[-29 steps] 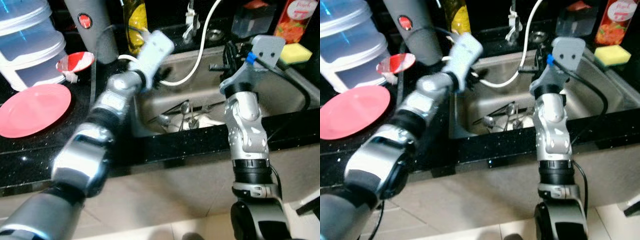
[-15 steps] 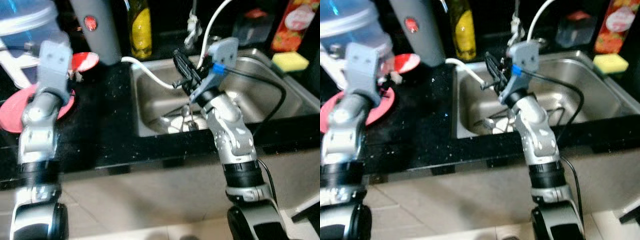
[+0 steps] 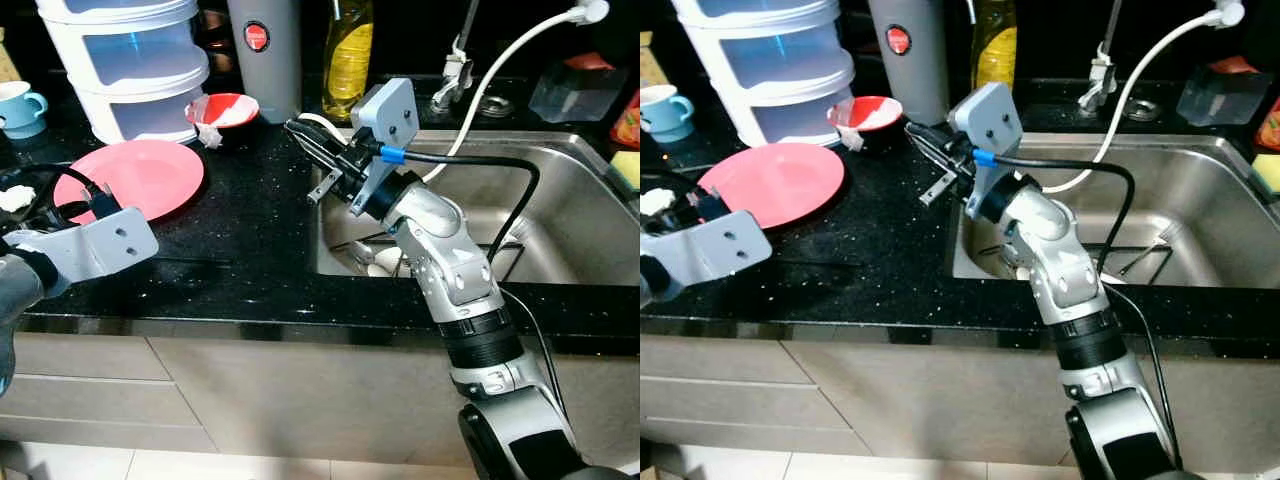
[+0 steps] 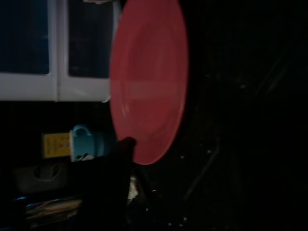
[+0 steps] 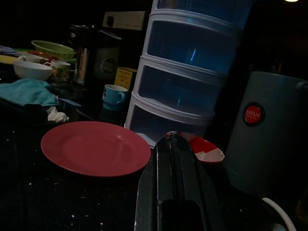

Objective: Kitchen organization

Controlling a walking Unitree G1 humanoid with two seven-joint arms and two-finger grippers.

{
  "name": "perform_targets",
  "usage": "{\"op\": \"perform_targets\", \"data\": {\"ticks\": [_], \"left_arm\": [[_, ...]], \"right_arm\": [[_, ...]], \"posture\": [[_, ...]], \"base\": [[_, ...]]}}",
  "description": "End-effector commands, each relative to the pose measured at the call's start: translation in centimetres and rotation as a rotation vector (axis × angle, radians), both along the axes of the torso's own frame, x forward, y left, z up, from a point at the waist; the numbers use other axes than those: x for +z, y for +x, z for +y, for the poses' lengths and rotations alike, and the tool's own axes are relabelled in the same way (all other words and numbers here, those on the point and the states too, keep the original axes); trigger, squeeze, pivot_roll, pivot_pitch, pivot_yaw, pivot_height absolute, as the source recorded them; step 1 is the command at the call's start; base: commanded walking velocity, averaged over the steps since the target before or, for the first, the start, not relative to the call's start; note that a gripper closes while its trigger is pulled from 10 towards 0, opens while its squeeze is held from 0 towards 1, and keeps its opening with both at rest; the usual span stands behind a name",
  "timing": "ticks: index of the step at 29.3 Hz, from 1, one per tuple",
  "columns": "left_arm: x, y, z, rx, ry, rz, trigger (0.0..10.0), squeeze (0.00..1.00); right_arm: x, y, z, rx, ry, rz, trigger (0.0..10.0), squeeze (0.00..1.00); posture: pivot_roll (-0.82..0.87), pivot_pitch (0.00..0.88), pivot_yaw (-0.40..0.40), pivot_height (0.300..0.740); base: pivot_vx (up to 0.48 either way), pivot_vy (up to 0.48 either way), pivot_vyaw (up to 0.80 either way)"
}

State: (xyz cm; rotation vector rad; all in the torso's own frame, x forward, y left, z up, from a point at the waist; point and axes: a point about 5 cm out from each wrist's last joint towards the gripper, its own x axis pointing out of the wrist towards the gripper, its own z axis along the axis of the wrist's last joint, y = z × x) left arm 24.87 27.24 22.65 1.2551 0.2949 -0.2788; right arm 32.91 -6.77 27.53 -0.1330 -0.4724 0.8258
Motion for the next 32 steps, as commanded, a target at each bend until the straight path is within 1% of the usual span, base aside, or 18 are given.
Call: {"op": "perform_targets", "data": {"ticks": [1,4,5,7,8,11,12,14,15,16,17,18,19,20,21,24,26,32], "left_arm": [[0.3,0.4,1.5,0.039,0.072,0.022,10.0,1.0],[-0.4,1.5,2.0,0.034,0.091,0.048,10.0,1.0],[-0.6,1.9,2.1,0.032,0.098,0.048,10.0,0.0],[-0.7,2.6,2.0,0.025,0.107,0.05,10.0,0.0],[-0.7,2.6,2.0,0.025,0.107,0.05,10.0,0.0],[-1.3,4.2,1.7,0.005,0.103,0.055,10.0,0.0],[-1.3,4.2,1.7,0.005,0.103,0.055,10.0,0.0],[-1.6,4.8,1.5,-0.004,0.115,0.058,10.0,0.0],[-2.1,5.3,1.3,-0.016,0.12,0.065,9.7,0.0],[-3.2,6.2,0.9,-0.034,0.13,0.093,7.1,0.0],[-3.2,6.2,0.9,-0.034,0.13,0.093,7.1,0.0],[-3.9,6.5,1.0,-0.035,0.137,0.104,0.7,0.0],[-4.3,6.8,1.0,-0.036,0.142,0.111,0.7,0.0],[-4.9,7.0,1.1,-0.038,0.152,0.115,0.0,0.0],[-4.9,7.0,1.1,-0.038,0.152,0.115,0.0,0.0],[-6.1,7.6,1.3,-0.046,0.2,0.098,0.0,0.0],[-6.3,7.7,1.3,-0.051,0.217,0.084,0.0,0.0],[-7.3,7.7,1.1,-0.087,0.286,0.049,0.0,0.0]], "right_arm": [[0.3,0.0,0.1,0.013,0.021,0.002,10.0,0.0],[0.2,0.0,0.2,0.013,0.033,0.006,10.0,0.0],[0.3,0.0,0.2,0.013,0.037,0.007,10.0,0.0],[0.3,0.0,0.2,0.013,0.041,0.004,10.0,0.0],[0.3,0.0,0.2,0.013,0.041,0.004,10.0,0.0],[0.5,0.0,0.2,0.006,0.051,-0.002,10.0,0.0],[0.5,0.0,0.2,0.006,0.051,-0.002,10.0,0.0],[0.6,0.0,0.1,0.001,0.053,-0.002,10.0,0.0],[0.6,0.0,0.0,-0.004,0.055,-0.002,10.0,0.0],[0.5,0.0,-0.1,-0.012,0.056,-0.002,10.0,0.0],[0.5,0.0,-0.1,-0.012,0.056,-0.002,10.0,0.0],[0.5,0.0,-0.2,-0.016,0.057,-0.002,10.0,0.0],[0.5,0.0,-0.2,-0.018,0.058,-0.002,10.0,0.0],[0.5,0.0,-0.2,-0.022,0.059,-0.002,10.0,0.0],[0.5,0.0,-0.2,-0.022,0.059,-0.002,10.0,0.0],[0.6,0.0,-0.5,-0.037,0.066,-0.005,10.0,0.0],[0.6,0.0,-0.6,-0.042,0.067,-0.005,10.0,0.0],[0.6,0.1,-0.8,-0.055,0.074,-0.002,10.0,0.0]], "posture": [[0.14,0.007,-0.007,0.74],[0.14,0.008,-0.009,0.74],[0.14,0.008,-0.009,0.74],[0.13,0.008,-0.009,0.74],[0.13,0.008,-0.009,0.74],[0.12,0.009,-0.008,0.74],[0.12,0.009,-0.008,0.74],[0.12,0.011,-0.006,0.74],[0.11,0.012,-0.004,0.74],[0.1,0.013,-0.001,0.74],[0.1,0.013,-0.001,0.74],[0.1,0.012,0.001,0.74],[0.1,0.012,0.001,0.74],[0.09,0.012,0.004,0.74],[0.09,0.012,0.004,0.74],[0.08,0.012,0.011,0.74],[0.08,0.012,0.013,0.74],[0.08,0.014,0.014,0.74]], "base": [[0.0,0.0,0.0],[0.0,0.0,0.0],[0.0,0.0,0.0],[0.0,0.0,0.0],[0.0,0.0,0.0],[0.0,0.0,0.0],[0.0,0.0,0.0],[0.0,0.0,0.0],[0.0,0.0,0.0],[0.0,0.0,0.0],[0.0,0.0,0.0],[0.0,0.0,0.0],[0.0,0.0,0.0],[0.0,0.0,0.0],[0.0,0.0,0.0],[0.0,0.0,0.0],[0.0,0.0,0.0],[0.0,0.0,0.0]]}}
